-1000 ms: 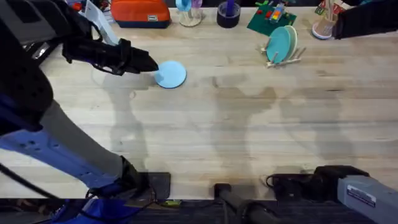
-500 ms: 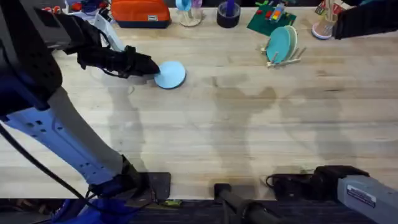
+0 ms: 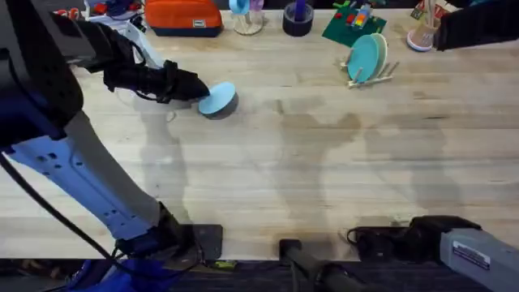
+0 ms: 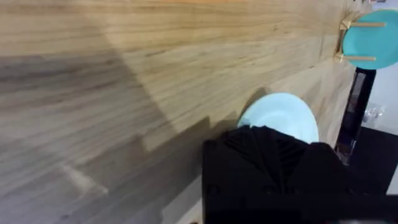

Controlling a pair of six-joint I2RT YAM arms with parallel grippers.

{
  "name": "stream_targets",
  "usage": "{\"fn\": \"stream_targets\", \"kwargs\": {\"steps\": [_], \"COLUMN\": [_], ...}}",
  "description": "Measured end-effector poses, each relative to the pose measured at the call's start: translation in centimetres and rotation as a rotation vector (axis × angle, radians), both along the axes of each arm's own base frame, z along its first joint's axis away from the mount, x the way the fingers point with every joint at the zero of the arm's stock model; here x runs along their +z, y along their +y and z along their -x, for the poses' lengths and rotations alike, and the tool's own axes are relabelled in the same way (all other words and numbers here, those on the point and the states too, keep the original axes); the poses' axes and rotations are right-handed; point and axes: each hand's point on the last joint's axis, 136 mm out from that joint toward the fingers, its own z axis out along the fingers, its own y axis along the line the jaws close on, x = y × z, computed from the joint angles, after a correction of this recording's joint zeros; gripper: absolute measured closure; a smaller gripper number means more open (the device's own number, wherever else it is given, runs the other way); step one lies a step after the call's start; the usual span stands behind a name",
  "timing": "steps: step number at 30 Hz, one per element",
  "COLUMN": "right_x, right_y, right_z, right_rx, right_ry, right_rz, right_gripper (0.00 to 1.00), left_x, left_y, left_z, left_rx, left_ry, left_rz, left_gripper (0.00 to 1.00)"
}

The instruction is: Pick up the plates from the table one by one and place each into a slot on the dish rack.

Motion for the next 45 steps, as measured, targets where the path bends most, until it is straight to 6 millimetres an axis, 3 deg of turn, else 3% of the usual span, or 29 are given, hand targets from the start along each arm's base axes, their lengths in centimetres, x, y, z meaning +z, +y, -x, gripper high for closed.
{"fn": "stream_targets", "kwargs": {"steps": [8, 14, 28, 34, 45], "right_x": [0.0, 0.0, -3.9, -5.8, -9.7], "right_y": [0.1, 2.2, 9.4, 13.1, 21.1], "right_z": [0.0, -0.1, -2.9, -3.7, -7.0], "right_rx": [0.003, 0.08, 0.292, 0.378, 0.502], "right_ry": [0.0, 0.008, 0.243, 0.331, 0.374], "right_rz": [-0.004, -0.101, -0.448, -0.496, -0.533], "right_gripper": [0.007, 0.007, 0.008, 0.008, 0.007], "left_x": [0.0, 0.0, -0.1, -0.1, -0.1], "left_y": [0.0, 0.0, -0.2, -0.2, -0.2], "left_z": [0.0, 0.1, 1.0, 1.2, 1.2], "left_rx": [0.0, 0.0, -0.001, -0.004, -0.004], "left_ry": [0.004, 0.009, 0.058, 0.065, 0.065], "left_rz": [-0.001, 0.0, 0.004, 0.003, 0.001], "left_gripper": [0.96, 0.96, 0.96, 0.96, 0.96]}}
